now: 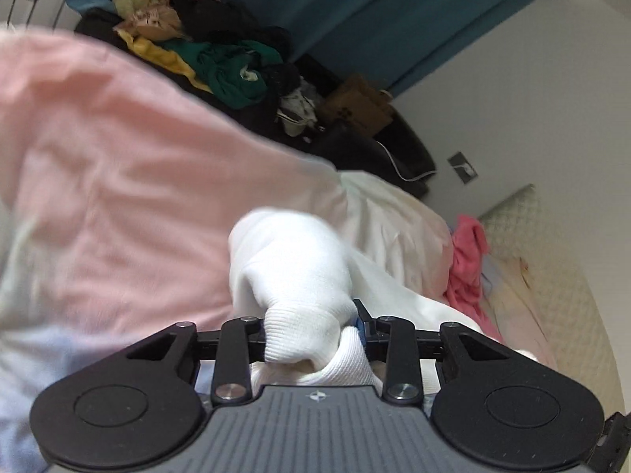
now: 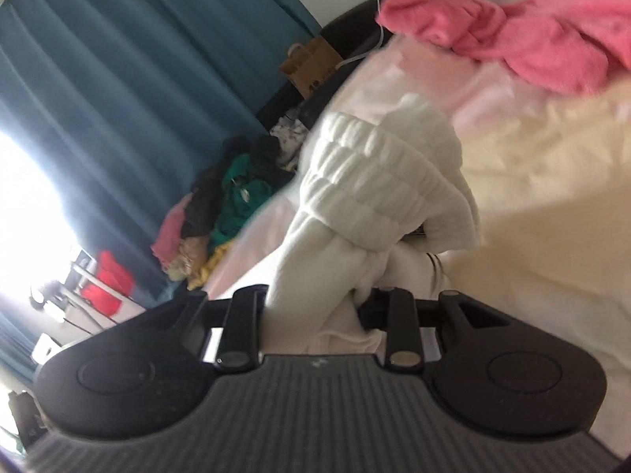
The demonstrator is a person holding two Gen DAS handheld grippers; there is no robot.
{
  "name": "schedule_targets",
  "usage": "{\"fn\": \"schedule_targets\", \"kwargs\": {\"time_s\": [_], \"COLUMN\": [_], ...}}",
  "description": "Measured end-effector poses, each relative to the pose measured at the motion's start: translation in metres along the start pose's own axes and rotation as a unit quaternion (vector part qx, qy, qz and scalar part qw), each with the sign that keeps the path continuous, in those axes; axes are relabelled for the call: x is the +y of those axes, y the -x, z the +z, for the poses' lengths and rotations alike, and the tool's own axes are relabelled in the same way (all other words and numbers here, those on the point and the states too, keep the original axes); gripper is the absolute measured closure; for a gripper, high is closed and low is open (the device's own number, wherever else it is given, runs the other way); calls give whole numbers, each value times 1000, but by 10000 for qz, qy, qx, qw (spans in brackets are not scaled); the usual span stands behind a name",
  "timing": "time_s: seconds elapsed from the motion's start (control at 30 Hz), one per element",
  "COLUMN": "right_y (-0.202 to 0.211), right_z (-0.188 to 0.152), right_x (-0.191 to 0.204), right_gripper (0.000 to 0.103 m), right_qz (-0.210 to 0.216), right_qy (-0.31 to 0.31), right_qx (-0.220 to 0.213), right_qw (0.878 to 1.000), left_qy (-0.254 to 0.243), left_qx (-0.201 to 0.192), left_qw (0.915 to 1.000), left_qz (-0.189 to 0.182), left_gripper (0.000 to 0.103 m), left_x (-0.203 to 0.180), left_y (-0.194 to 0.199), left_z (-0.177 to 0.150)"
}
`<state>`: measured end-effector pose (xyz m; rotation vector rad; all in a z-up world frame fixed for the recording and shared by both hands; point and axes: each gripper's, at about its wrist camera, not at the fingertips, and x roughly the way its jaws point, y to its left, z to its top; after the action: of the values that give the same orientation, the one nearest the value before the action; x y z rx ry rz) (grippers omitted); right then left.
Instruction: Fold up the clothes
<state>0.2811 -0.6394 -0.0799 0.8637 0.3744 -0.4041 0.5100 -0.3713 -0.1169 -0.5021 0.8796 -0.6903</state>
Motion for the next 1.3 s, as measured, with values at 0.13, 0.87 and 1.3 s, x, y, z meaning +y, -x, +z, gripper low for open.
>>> {"fn": "schedule_targets", "kwargs": {"time_s": [0.13,0.87,1.3], "right_y": [9,171,367], "right_z": [-48,-87,-126], "right_x": [-37,56,141], "right_gripper": [70,49,16], "right_qz": [18,-733,-59], "right_qy": [-18,1404,2432], "right_qx": [-15,-363,-1206], "right_qw": [10000,9867,9624], "left_qy": [-470,-2406,-3028], "left_qx": [67,-321,-1292], "left_qw": [9987,9662,9423], "left_qz": [201,868,610], "left_gripper": [64,10,0], "left_x": [10,-93,-165], "left_y": [2,204,393], "left_z": [-24,-85,-166]}}
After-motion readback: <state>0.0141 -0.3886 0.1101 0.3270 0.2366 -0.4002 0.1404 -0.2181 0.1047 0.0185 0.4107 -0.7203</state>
